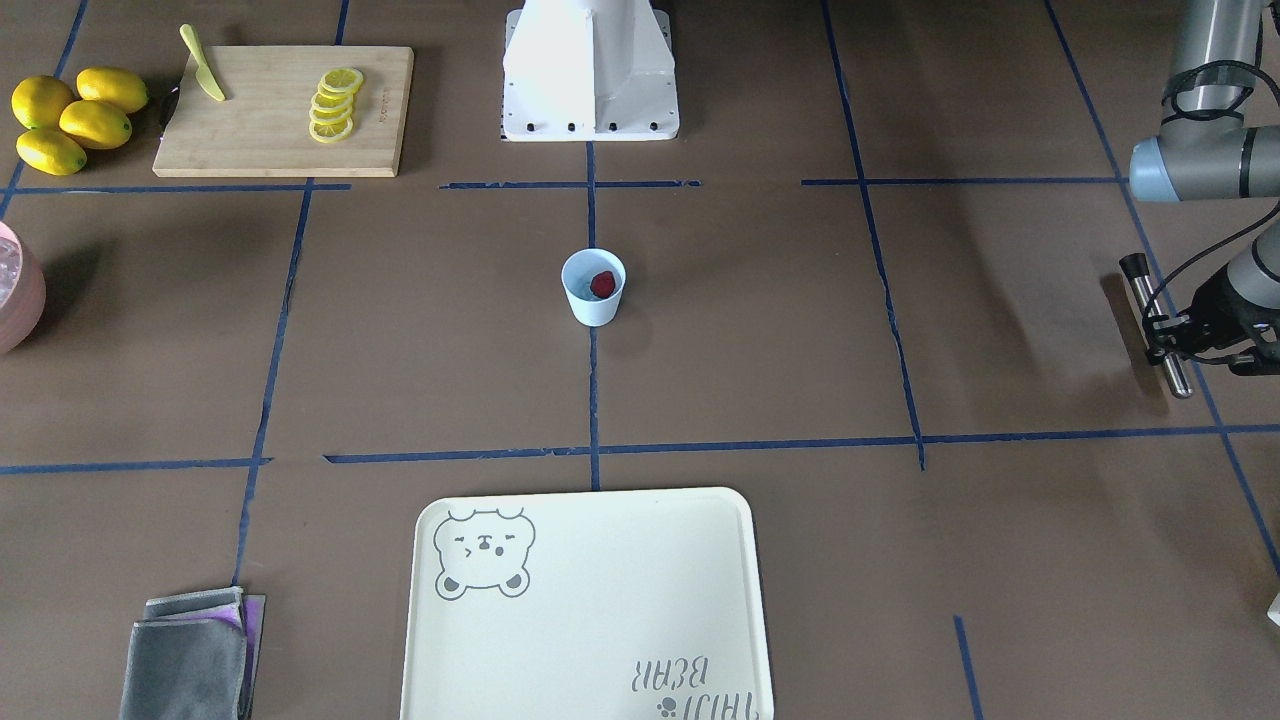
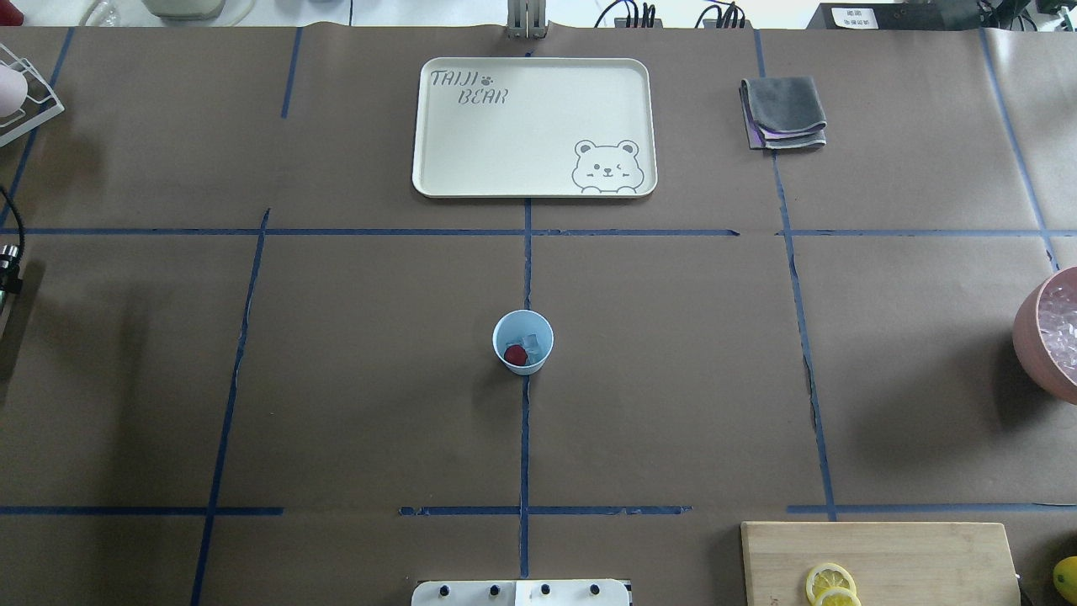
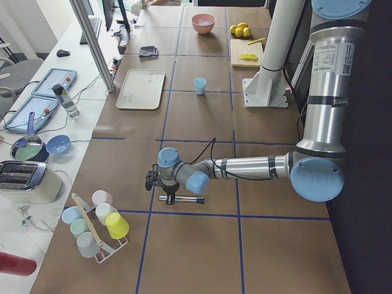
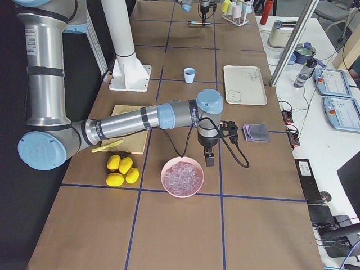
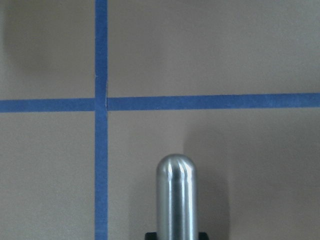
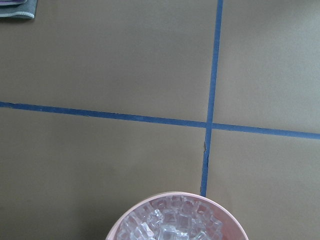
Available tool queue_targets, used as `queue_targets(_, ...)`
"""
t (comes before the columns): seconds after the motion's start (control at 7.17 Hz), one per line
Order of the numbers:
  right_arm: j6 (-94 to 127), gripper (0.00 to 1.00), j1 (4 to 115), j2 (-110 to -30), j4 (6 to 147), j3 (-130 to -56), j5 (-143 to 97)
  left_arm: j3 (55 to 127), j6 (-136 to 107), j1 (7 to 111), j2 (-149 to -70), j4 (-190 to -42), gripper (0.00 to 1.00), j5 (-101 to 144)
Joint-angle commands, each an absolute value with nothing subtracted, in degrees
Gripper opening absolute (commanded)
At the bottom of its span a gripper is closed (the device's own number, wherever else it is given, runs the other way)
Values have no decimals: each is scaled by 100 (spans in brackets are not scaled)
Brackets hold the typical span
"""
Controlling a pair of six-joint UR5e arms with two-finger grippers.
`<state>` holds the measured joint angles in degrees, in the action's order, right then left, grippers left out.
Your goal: Mash ice and strawberries in cup
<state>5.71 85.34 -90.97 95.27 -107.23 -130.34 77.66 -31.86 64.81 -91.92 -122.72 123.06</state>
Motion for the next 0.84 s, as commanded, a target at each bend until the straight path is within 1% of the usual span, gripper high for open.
queue_targets(0.0,571,99,8534,-9097,9527,-10714,-13034,7743,-3182,6478,-9193,-12234,9,12305)
queue_targets(0.14,571,99,8534,-9097,9527,-10723,-13034,7717,-3190,6478,-9193,-12234,16,12305)
queue_targets(0.28,571,99,8534,-9097,9527,-10723,-13034,7717,-3182,6478,-9193,-12234,30,12305)
queue_targets(0.56,571,99,8534,-9097,9536,-10723,-13034,7717,-3182,6469,-9193,-12252,54,12305)
queue_targets(0.7,571,99,8534,-9097,9527,-10723,-13034,7717,-3182,6469,-9193,-12261,71,12287)
